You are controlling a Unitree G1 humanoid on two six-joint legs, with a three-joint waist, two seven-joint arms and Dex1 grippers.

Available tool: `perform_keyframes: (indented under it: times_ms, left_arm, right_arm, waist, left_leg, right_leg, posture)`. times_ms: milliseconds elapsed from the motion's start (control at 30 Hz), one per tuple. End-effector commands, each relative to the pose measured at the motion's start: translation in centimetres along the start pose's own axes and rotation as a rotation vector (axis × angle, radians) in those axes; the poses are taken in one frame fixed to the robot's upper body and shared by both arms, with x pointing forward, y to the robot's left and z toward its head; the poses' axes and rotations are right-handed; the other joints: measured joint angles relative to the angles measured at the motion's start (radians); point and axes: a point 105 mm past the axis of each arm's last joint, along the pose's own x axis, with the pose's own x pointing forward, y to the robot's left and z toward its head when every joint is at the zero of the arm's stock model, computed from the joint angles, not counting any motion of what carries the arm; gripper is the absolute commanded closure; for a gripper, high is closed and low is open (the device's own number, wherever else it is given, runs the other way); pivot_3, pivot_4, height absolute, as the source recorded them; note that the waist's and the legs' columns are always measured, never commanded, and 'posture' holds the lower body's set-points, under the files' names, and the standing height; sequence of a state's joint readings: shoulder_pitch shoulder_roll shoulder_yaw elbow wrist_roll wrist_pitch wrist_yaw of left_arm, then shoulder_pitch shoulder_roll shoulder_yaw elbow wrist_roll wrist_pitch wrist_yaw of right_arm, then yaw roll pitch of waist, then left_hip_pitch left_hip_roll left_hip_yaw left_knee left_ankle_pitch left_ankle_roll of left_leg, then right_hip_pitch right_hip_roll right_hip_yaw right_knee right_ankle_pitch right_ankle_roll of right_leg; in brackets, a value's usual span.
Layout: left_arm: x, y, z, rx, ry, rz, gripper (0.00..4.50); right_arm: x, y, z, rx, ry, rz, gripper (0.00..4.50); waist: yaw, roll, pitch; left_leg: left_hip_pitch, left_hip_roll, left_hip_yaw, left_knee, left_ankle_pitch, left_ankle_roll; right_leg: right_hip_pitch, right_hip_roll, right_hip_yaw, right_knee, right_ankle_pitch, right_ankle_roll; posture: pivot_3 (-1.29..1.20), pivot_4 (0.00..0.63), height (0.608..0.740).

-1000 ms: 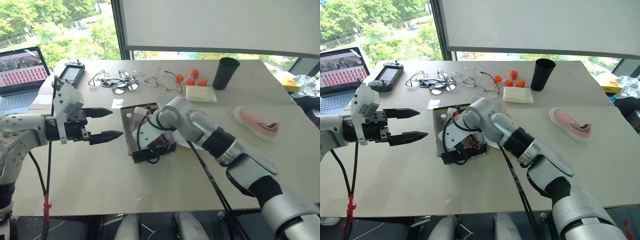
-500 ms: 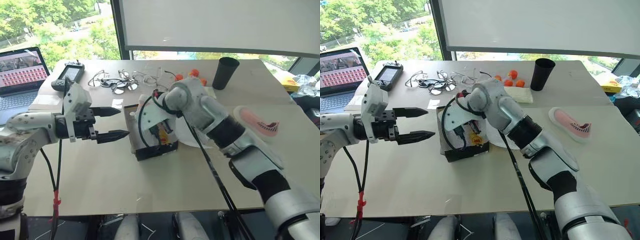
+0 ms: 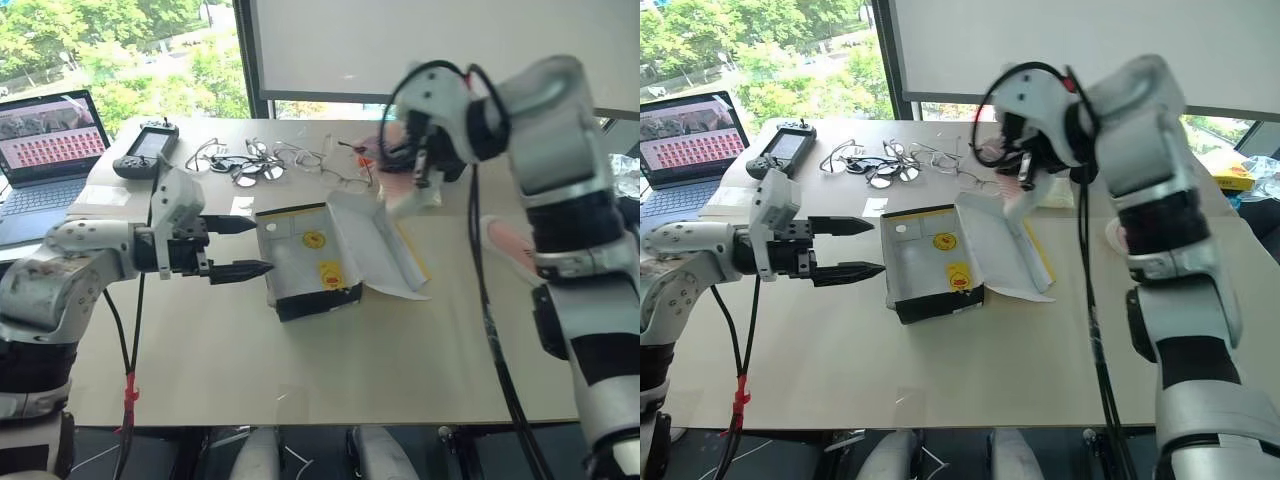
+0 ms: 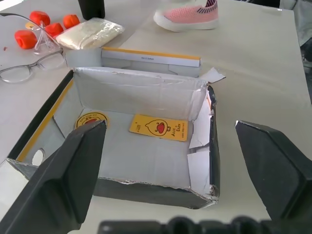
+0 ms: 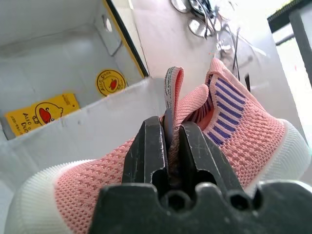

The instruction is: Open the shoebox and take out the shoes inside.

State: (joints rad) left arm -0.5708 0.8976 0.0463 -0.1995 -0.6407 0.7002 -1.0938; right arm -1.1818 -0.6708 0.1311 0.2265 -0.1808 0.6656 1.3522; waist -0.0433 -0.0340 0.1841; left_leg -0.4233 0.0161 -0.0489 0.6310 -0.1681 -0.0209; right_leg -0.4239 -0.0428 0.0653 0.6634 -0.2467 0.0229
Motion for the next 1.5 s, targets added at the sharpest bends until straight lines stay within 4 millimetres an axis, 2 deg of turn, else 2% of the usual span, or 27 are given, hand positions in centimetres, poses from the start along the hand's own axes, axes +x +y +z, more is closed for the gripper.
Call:
perform_keyframes:
  times_ms: [33, 100, 200, 300, 367, 433, 500, 567, 633, 667, 867, 933, 1000, 1033, 1167, 1300, 1433, 1467, 1500]
  left_arm:
    - [0.0, 0.4, 1.1, 0.055, -0.011, -0.014, 0.0]
    - [0.3, 0.5, 1.2, 0.059, -0.01, -0.026, 0.0]
    - [0.6, 0.8, 1.3, 0.064, -0.011, -0.037, 0.0]
    - [0.8, 1.0, 1.4, 0.069, -0.01, -0.048, 0.0]
    - [0.8, 1.2, 1.3, 0.076, 0.001, -0.044, 0.0]
    - [0.7, 1.1, 1.3, 0.078, 0.003, -0.045, 0.0]
    - [0.7, 1.0, 1.3, 0.076, 0.002, -0.049, 0.0]
    - [0.6, 1.0, 1.2, 0.074, 0.005, -0.048, 0.0]
    - [0.4, 1.1, 1.1, 0.074, 0.008, -0.043, 0.0]
    - [0.3, 1.1, 1.2, 0.073, 0.009, -0.04, 0.0]
    - [0.2, 1.2, 1.0, 0.069, 0.013, -0.036, 0.0]
    - [0.2, 1.2, 0.9, 0.065, 0.015, -0.033, 0.0]
    - [0.1, 1.3, 0.9, 0.06, 0.013, -0.03, 0.0]
    - [0.1, 1.3, 0.9, 0.057, 0.012, -0.026, 0.0]
    - [-0.4, 1.6, 0.8, 0.047, 0.01, -0.009, 0.0]
    - [-1.2, 2.3, 1.0, 0.014, -0.032, 0.045, 0.0]
    - [-3.1, 5.7, 0.1, -0.025, -0.129, 0.323, 0.0]
    - [-3.6, 6.5, 0.0, -0.041, -0.184, 0.394, 0.0]
    - [-4.6, 8.2, -0.8, -0.057, -0.214, 0.542, 0.0]
  right_arm:
    - [-2.4, 1.0, -0.7, 0.156, -0.193, 0.019, 4.48]
    - [-2.5, 1.5, -3.0, 0.238, -0.202, 0.024, 4.48]
    - [-2.6, 2.1, -5.4, 0.307, -0.202, 0.034, 4.48]
    - [-2.6, 0.8, -9.7, 0.366, -0.11, -0.07, 4.48]
    - [-3.0, 0.0, -11.3, 0.402, -0.11, -0.117, 4.48]
    - [-2.8, -0.1, -13.0, 0.394, -0.067, -0.136, 4.48]
    - [-2.6, 0.3, -16.0, 0.36, 0.038, -0.159, 4.48]
    - [-2.7, 0.7, -17.9, 0.383, 0.08, -0.166, 4.48]
    - [-3.0, 0.7, -18.5, 0.423, 0.074, -0.171, 4.48]
    - [-3.3, 0.7, -18.8, 0.441, 0.07, -0.172, 3.74]
    - [-5.6, 0.8, -19.2, 0.526, 0.056, -0.162, 1.75]
    - [-7.1, 0.5, -19.1, 0.56, 0.041, -0.185, 1.1]
    - [-9.6, 0.1, -19.5, 0.577, 0.054, -0.235, 0.3]
    - [-10.6, -0.1, -19.3, 0.587, 0.044, -0.259, 0.04]
    - [-12.9, -1.2, -17.3, 0.596, -0.062, -0.317, 0.04]
    - [-14.4, -1.4, -14.0, 0.596, -0.221, -0.336, 0.04]
    - [-14.8, -1.2, -15.9, 0.498, -0.246, -0.611, 0.04]
    - [-14.8, -1.0, -16.7, 0.538, -0.256, -0.651, 0.04]
    - [-14.9, -0.9, -17.6, 0.588, -0.277, -0.719, 0.04]
  waist:
    - [-0.002, 0.0, 0.0]
    - [-0.007, 0.001, 0.0]
    - [-0.01, 0.001, 0.001]
    - [-0.013, 0.002, 0.001]
    - [-0.012, 0.002, 0.001]
    - [-0.012, 0.002, 0.001]
    - [-0.014, 0.002, 0.001]
    - [-0.014, 0.002, 0.001]
    - [-0.014, 0.002, 0.002]
    - [-0.016, 0.003, 0.002]
    - [-0.02, 0.003, 0.002]
    - [-0.019, 0.003, 0.002]
    - [-0.018, 0.004, 0.003]
    - [-0.017, 0.004, 0.003]
    - [-0.019, 0.005, 0.003]
    - [-0.028, 0.005, 0.003]
    - [-0.021, 0.003, 0.002]
    - [-0.018, 0.003, 0.002]
    - [-0.015, 0.003, 0.002]
  left_leg:
    - [0.0, 0.0, 0.0, 0.0, 0.0, 0.0]
    - [0.0, 0.0, 0.001, 0.0, 0.0, 0.0]
    - [0.001, 0.0, 0.001, 0.0, 0.0, 0.0]
    - [0.001, 0.0, 0.002, 0.0, 0.0, 0.0]
    - [0.001, -0.001, 0.002, 0.001, 0.0, 0.0]
    - [0.0, -0.001, 0.002, 0.001, 0.0, 0.0]
    - [0.0, -0.001, 0.003, 0.0, 0.0, 0.0]
    - [0.0, -0.001, 0.003, 0.0, 0.0, 0.0]
    - [0.0, -0.001, 0.003, 0.0, 0.0, 0.0]
    - [0.0, -0.001, 0.003, 0.001, 0.0, 0.0]
    - [0.001, -0.001, 0.003, 0.001, 0.0, 0.0]
    - [0.001, -0.001, 0.003, 0.001, 0.0, 0.0]
    - [0.001, -0.001, 0.003, 0.001, 0.0, 0.0]
    - [0.001, -0.001, 0.003, 0.001, 0.0, 0.0]
    - [0.001, -0.001, 0.004, 0.001, 0.0, 0.0]
    - [0.003, 0.0, 0.004, 0.001, 0.0, 0.0]
    - [0.003, 0.0, 0.003, 0.001, 0.0, 0.0]
    - [0.003, 0.0, 0.003, 0.002, 0.0, 0.0]
    - [0.003, -0.001, 0.003, 0.002, 0.0, 0.0]
  right_leg:
    - [0.0, 0.0, 0.001, 0.0, 0.0, 0.0]
    - [0.0, 0.0, 0.001, 0.001, 0.0, 0.0]
    - [0.0, 0.0, 0.002, 0.001, 0.0, 0.0]
    - [0.0, 0.0, 0.002, 0.001, 0.0, 0.0]
    - [0.0, 0.0, 0.002, 0.001, 0.0, 0.0]
    - [0.0, 0.0, 0.002, 0.0, 0.0, 0.0]
    - [0.0, 0.0, 0.002, 0.0, 0.0, 0.0]
    - [0.0, 0.0, 0.002, 0.0, 0.0, 0.001]
    - [0.0, -0.001, 0.003, 0.0, 0.0, 0.001]
    - [0.0, -0.001, 0.003, 0.0, 0.0, 0.001]
    - [0.001, 0.0, 0.004, 0.0, 0.0, 0.001]
    - [0.002, 0.0, 0.003, 0.0, -0.001, 0.001]
    - [0.001, -0.001, 0.004, 0.0, -0.001, 0.001]
    - [0.001, -0.001, 0.004, 0.0, -0.001, 0.001]
    - [0.001, -0.001, 0.004, 0.0, -0.001, 0.001]
    - [0.002, 0.0, 0.004, 0.001, -0.001, 0.002]
    - [0.004, 0.0, 0.003, 0.001, -0.002, 0.003]
    - [0.004, 0.0, 0.004, 0.001, -0.003, 0.005]
    - [0.004, -0.001, 0.004, 0.001, -0.004, 0.007]
  posture:
    - [0.0, 0.15, 0.724]
    - [0.0, 0.15, 0.724]
    - [0.0, 0.15, 0.724]
    - [0.0, 0.15, 0.724]
    - [0.0, 0.15, 0.724]
    - [0.0, 0.15, 0.724]
    - [0.0, 0.15, 0.724]
    - [0.0, 0.15, 0.724]
    - [0.0, 0.15, 0.724]
    - [0.0, 0.15, 0.724]
    - [0.0, 0.15, 0.724]
    - [0.0, 0.15, 0.724]
    - [0.0, 0.15, 0.724]
    - [0.0, 0.15, 0.724]
    - [0.0, 0.15, 0.724]
    - [0.0, 0.15, 0.724]
    - [0.0, 0.15, 0.724]
    - [0.0, 0.15, 0.724]
    - [0.0, 0.15, 0.724]
